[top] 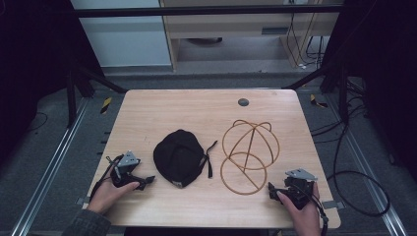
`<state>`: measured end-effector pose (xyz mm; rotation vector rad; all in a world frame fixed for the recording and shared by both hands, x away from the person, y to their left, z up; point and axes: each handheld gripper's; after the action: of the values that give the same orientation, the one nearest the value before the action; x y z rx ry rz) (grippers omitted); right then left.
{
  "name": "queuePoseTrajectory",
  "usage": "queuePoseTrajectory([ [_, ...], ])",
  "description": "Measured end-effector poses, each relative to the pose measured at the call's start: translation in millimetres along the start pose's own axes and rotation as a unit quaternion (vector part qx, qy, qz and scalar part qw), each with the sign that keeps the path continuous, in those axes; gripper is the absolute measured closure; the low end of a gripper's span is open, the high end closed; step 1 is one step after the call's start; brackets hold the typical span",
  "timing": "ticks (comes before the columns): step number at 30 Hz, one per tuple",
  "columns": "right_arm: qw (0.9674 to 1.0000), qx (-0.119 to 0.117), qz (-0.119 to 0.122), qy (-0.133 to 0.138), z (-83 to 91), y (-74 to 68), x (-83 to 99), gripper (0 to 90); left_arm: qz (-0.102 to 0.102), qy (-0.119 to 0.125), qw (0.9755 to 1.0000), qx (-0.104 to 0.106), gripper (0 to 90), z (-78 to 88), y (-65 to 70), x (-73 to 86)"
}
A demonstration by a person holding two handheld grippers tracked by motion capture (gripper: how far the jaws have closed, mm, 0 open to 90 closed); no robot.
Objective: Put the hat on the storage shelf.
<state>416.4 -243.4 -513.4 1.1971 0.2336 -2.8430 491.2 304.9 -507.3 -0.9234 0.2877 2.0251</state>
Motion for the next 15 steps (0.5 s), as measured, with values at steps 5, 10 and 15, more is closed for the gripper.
queuePoseTrajectory([
  [5, 1.0, 0.001, 0.0, 0.0, -0.1, -0.1, 0.0, 0.6, 0.002, -0.01, 1.0, 0.0, 4.2, 0.8, 0.8, -1.8],
  [10, 1.0, 0.001, -0.001, 0.0, -0.1, -0.3, 0.0, 0.5, 0.003, 0.021, 0.9997, 0.013, 5.6, 12.2, 8.1, -9.6],
  [15, 1.0, 0.003, -0.001, 0.001, -0.3, -0.4, -0.1, 0.4, -0.013, 0.027, 0.9993, 0.021, 4.3, 20.0, 14.1, -13.9],
])
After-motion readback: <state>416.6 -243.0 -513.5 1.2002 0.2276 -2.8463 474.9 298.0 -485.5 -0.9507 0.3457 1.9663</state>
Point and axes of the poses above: each handheld gripper's, and its own axes: z roughly backward along the jaws, x roughly out of its underside, y roughly to its right, and after that the axes turned 9 degrees about -z, right-handed
